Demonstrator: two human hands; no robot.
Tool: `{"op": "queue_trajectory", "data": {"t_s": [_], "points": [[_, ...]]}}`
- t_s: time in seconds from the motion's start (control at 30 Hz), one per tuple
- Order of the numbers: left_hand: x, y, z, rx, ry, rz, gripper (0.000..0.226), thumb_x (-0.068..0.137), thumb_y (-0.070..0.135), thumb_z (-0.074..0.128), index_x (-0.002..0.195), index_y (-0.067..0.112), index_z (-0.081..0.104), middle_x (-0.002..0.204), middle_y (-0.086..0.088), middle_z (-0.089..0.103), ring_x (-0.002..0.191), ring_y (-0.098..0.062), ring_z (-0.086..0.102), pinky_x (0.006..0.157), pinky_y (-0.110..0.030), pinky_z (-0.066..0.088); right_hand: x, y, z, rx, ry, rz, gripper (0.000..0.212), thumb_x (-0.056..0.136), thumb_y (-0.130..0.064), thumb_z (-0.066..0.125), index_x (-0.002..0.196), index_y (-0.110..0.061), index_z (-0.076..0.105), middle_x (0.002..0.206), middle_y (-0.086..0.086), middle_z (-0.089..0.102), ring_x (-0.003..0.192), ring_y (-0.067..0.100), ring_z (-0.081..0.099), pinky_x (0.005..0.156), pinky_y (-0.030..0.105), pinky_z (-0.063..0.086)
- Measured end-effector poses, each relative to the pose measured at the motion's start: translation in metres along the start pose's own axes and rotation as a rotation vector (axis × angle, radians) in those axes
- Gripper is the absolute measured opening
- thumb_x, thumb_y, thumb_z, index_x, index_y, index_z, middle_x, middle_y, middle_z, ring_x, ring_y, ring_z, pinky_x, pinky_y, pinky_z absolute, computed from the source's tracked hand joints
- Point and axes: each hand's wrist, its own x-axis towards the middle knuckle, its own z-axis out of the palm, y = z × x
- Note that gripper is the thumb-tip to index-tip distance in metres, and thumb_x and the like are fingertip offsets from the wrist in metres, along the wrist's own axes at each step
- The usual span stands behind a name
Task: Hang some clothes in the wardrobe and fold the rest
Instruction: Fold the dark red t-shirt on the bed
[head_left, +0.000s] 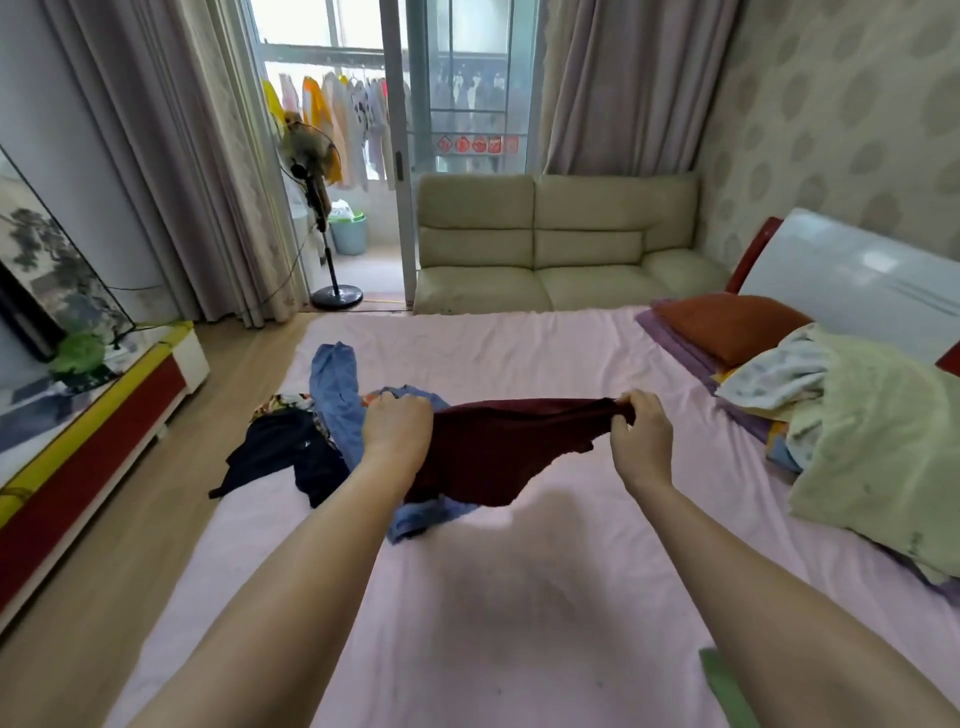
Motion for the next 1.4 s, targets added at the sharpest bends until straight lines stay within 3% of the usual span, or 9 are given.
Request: {"op": "queue_trajectory", "data": {"t_s": [0.27,0.5,0.8,0.93,1.0,1.07,1.17,1.27,1.4], "points": [[-0.098,0.046,0.12,0.003,-0.25,0.201,0.029,0.091,0.001,0.042,0.111,0.009,0.063,0.114,-0.009,0.064,0.108,-0.029,0.056,0.083,-0.033,0.042,-0.127,0.124,0.015,-0.149,-0.156,0.131,0.011,0.081,0.004,0.053,0.085,-0.004,0.059,0.093,0.006,0.055,0.079,0.019,0.051,0.071,0.022,0.035],[-0.21,0.088,0.238,0.01,-0.541,0.35,0.033,0.091,-0.004,0.039,0.115,0.009,0.059,0.117,-0.009,0.061,0.11,-0.029,0.054,0.085,-0.033,0.042,-0.272,0.236,0.014,-0.408,-0.425,0.282,0.005,0.08,-0.002,0.053,0.081,-0.006,0.056,0.084,0.003,0.054,0.073,0.021,0.049,0.064,0.027,0.033],[-0.291,0.119,0.32,-0.071,-0.946,0.374,0.03,0.093,0.003,0.047,0.122,0.005,0.055,0.124,-0.013,0.056,0.112,-0.035,0.058,0.09,-0.039,0.047,-0.371,0.297,-0.006,-0.641,-0.658,0.467,0.017,0.076,0.006,0.04,0.072,-0.001,0.054,0.072,0.008,0.052,0.066,0.029,0.051,0.054,0.031,0.034],[-0.308,0.121,0.353,-0.197,-0.987,0.355,0.021,0.09,0.017,0.06,0.109,0.007,0.062,0.112,-0.011,0.061,0.1,-0.033,0.062,0.079,-0.037,0.049,-0.392,0.32,-0.001,-0.881,-1.105,0.528,0.026,0.08,0.003,0.041,0.09,-0.01,0.061,0.096,0.009,0.063,0.09,0.03,0.06,0.072,0.031,0.043],[-0.318,0.11,0.369,-0.273,-1.023,0.277,0.015,0.091,0.02,0.057,0.098,0.008,0.064,0.105,-0.011,0.063,0.093,-0.032,0.063,0.074,-0.036,0.049,-0.398,0.317,0.007,-1.113,-1.313,0.428,0.028,0.084,-0.002,0.042,0.103,-0.014,0.06,0.108,0.005,0.064,0.104,0.026,0.059,0.088,0.033,0.04],[-0.329,0.089,0.382,-0.359,-1.005,0.151,0.015,0.091,0.011,0.05,0.091,0.01,0.065,0.101,-0.011,0.065,0.087,-0.032,0.063,0.07,-0.035,0.049,-0.403,0.308,0.02,-1.225,-1.313,0.215,0.026,0.085,-0.006,0.044,0.103,-0.017,0.058,0.109,0.003,0.064,0.106,0.025,0.057,0.092,0.034,0.037],[-0.346,0.051,0.392,-0.492,-0.87,-0.083,0.03,0.084,-0.002,0.045,0.095,0.015,0.067,0.102,-0.008,0.061,0.086,-0.03,0.061,0.072,-0.034,0.049,-0.416,0.293,0.053,-0.948,-1.202,0.048,0.02,0.086,-0.011,0.047,0.103,-0.013,0.057,0.106,0.007,0.061,0.102,0.029,0.056,0.084,0.036,0.042],[-0.364,0.021,0.395,-0.62,-0.697,-0.278,0.027,0.08,-0.008,0.044,0.084,0.014,0.059,0.097,-0.005,0.049,0.074,-0.026,0.053,0.067,-0.035,0.046,-0.442,0.271,0.092,-0.666,-1.252,-0.019,0.031,0.088,-0.017,0.056,0.118,-0.012,0.051,0.112,0.005,0.054,0.105,0.025,0.051,0.086,0.037,0.045],[-0.385,-0.004,0.41,-0.732,-0.618,-0.38,0.025,0.079,-0.011,0.045,0.081,0.011,0.056,0.094,0.001,0.044,0.077,-0.025,0.049,0.06,-0.024,0.037,-0.483,0.249,0.134,-0.699,-1.267,-0.197,0.047,0.085,-0.028,0.064,0.126,-0.015,0.047,0.116,0.003,0.05,0.108,0.024,0.049,0.089,0.034,0.041]]}}
